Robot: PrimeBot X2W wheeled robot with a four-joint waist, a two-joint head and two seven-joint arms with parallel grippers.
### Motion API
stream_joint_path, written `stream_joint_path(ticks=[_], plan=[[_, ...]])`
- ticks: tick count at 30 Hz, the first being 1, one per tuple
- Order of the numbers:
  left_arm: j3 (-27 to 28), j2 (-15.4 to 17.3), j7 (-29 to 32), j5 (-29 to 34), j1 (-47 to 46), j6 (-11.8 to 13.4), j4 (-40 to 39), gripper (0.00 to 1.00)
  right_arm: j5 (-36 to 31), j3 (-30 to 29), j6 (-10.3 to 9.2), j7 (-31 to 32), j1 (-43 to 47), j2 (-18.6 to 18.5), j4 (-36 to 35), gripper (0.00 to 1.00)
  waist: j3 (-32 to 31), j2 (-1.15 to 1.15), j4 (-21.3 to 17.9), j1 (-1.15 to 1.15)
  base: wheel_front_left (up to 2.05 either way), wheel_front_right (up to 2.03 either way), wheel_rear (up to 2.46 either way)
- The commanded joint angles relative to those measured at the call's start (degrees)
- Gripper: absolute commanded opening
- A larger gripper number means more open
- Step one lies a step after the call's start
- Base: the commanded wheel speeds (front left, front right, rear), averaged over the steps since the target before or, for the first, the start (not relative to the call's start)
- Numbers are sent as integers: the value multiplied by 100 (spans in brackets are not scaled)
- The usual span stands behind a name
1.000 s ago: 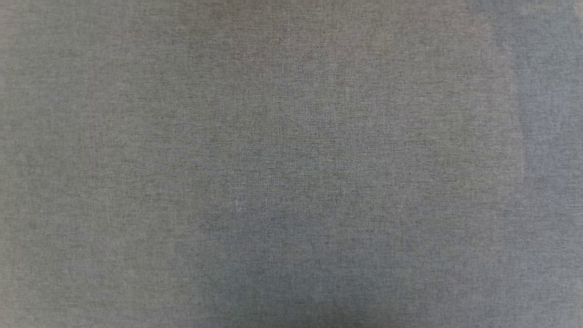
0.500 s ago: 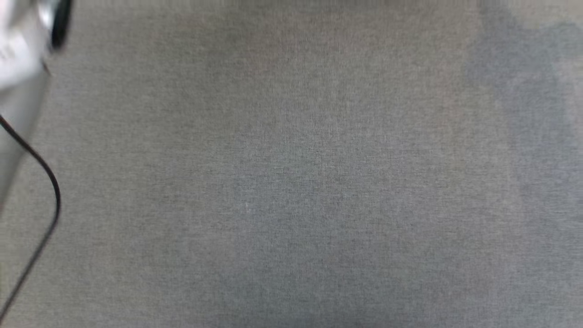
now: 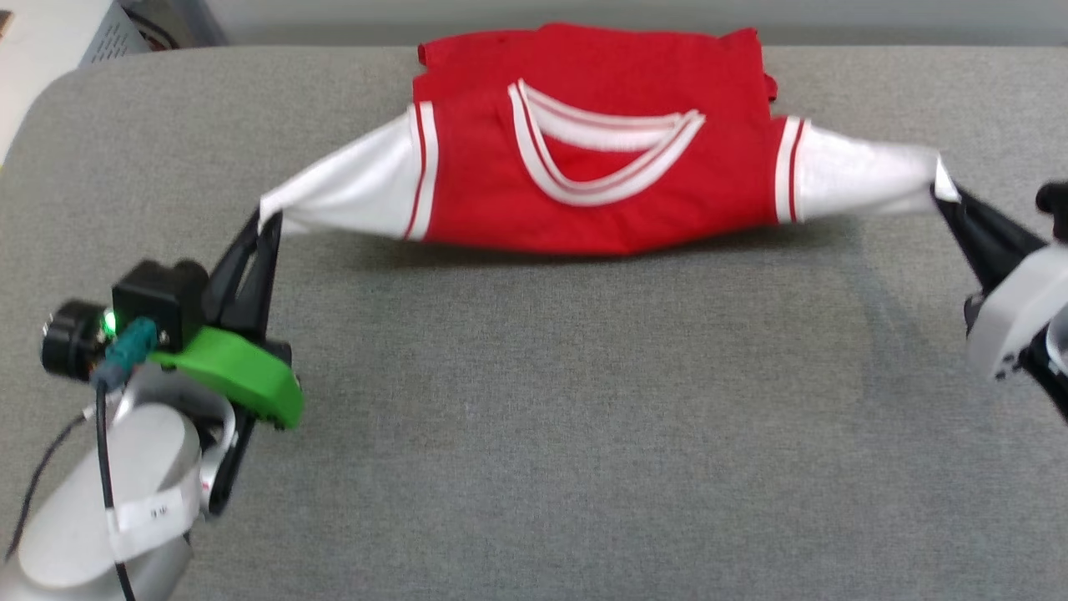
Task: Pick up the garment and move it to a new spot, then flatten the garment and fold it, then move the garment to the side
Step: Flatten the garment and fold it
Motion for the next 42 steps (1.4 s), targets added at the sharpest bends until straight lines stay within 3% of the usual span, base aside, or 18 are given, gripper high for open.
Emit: stream_joint_path(ticks=[1, 7, 15, 31, 32, 33, 34, 42], plan=[[84, -22, -33, -95, 320, 75, -101, 0, 16, -82, -5, 11, 313, -23, -50, 0, -448, 0, -24, 1, 0, 0, 0], [97, -153, -33, -47, 1638, 219, -234, 0, -56, -597, -5, -27, 1931, 52, -117, 0, -772, 0, 29, 1, 0, 0, 0], [292, -410, -33, 35, 2804, 154, 39, 0, -397, -1460, -5, -91, 3710, 452, -147, 0, -1119, 0, 73, 1, 0, 0, 0], [1037, -869, -34, 456, 3789, -20, 167, 0, -1045, -2946, -5, 46, 5319, 1178, -610, 0, -1253, 0, 170, 1, 0, 0, 0], [1048, -890, -34, 523, 3767, -31, 155, 0, -1063, -3032, -5, 60, 5318, 1219, -660, 24, -1249, 0, 175, 1, 0, 0, 0], [1051, -918, -34, 604, 3738, -47, 139, 0, -1089, -3140, -5, 85, 5307, 1269, -723, 81, -1244, 0, 179, 1, 0, 0, 0], [1052, -946, -34, 659, 3713, -69, 120, 0, -1117, -3227, -5, 101, 5296, 1302, -782, 100, -1242, 0, 183, 1, 0, 0, 0], [1156, -1249, -34, 1042, 3398, -191, -224, 0, -1479, -4189, -5, 275, 5066, 1238, -1715, 100, -1064, 0, 338, 1, 0, 0, 0]])
